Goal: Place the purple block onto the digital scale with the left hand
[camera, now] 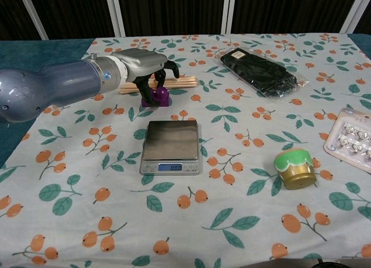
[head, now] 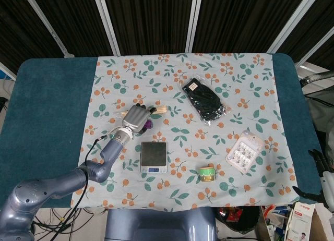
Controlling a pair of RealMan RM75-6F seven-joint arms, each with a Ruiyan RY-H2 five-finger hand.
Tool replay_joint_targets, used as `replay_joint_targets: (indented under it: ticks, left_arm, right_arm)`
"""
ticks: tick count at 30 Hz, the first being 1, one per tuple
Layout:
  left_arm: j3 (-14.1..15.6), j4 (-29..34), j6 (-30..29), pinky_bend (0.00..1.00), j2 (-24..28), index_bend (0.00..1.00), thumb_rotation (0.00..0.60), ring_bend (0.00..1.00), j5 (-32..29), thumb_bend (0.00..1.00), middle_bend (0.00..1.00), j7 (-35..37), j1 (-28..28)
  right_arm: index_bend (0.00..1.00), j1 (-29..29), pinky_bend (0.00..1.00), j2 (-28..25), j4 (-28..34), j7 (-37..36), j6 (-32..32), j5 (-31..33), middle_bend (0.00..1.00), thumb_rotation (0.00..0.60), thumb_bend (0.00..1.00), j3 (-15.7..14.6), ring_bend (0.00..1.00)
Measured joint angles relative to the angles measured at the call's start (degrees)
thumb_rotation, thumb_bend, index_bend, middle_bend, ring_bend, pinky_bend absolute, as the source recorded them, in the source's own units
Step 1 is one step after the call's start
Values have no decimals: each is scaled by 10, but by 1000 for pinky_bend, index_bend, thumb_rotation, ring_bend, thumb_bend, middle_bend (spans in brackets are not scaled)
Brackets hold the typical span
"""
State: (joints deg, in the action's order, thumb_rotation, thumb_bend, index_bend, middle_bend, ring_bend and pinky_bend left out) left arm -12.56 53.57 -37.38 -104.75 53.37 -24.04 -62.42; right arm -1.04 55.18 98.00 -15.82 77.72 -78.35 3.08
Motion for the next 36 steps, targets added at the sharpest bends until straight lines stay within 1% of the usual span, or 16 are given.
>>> replay_joint_targets:
  ticks: [7, 11, 17, 20, 22, 26, 30, 36]
  left_arm:
    - [2, 7, 2, 270, 3, 229, 600, 270, -10, 383, 539, -11, 0]
    - [0, 21, -8, 270, 7, 229, 600, 270, -12, 385, 538, -12, 1]
    - [-6, 60, -35, 271, 23, 230, 600, 270, -3, 385, 537, -8, 6]
    - [-10, 92, -49, 271, 35, 231, 600, 270, 11, 385, 536, 6, 13]
    - [-12, 125, -61, 270, 49, 234, 600, 270, 27, 385, 536, 23, 20]
    - [-10, 175, -80, 270, 73, 238, 600, 270, 53, 385, 536, 39, 31]
    - [-1, 236, -91, 270, 103, 231, 600, 270, 70, 385, 531, 42, 44]
    - [26, 312, -84, 270, 138, 230, 600, 270, 65, 385, 528, 16, 53]
  right_arm:
    - [0, 0, 182, -1, 1, -2, -2, 4, 0, 600, 76, 1, 131]
    - [0, 0, 182, -2, 1, -3, -4, 6, 0, 600, 75, 2, 131]
    - [0, 0, 182, -2, 2, -3, -5, 7, 0, 600, 76, 2, 131]
    - [0, 0, 182, -2, 3, -1, -5, 8, 0, 600, 76, 3, 131]
    - [0, 0, 182, -2, 3, 0, -5, 8, 0, 600, 76, 2, 131]
    - [0, 0, 182, -2, 4, 1, -5, 9, 0, 600, 76, 2, 131]
    - [0, 0, 182, -2, 5, 4, -5, 9, 0, 600, 76, 3, 131]
    - [0, 1, 182, -2, 5, 5, -4, 10, 0, 600, 76, 3, 131]
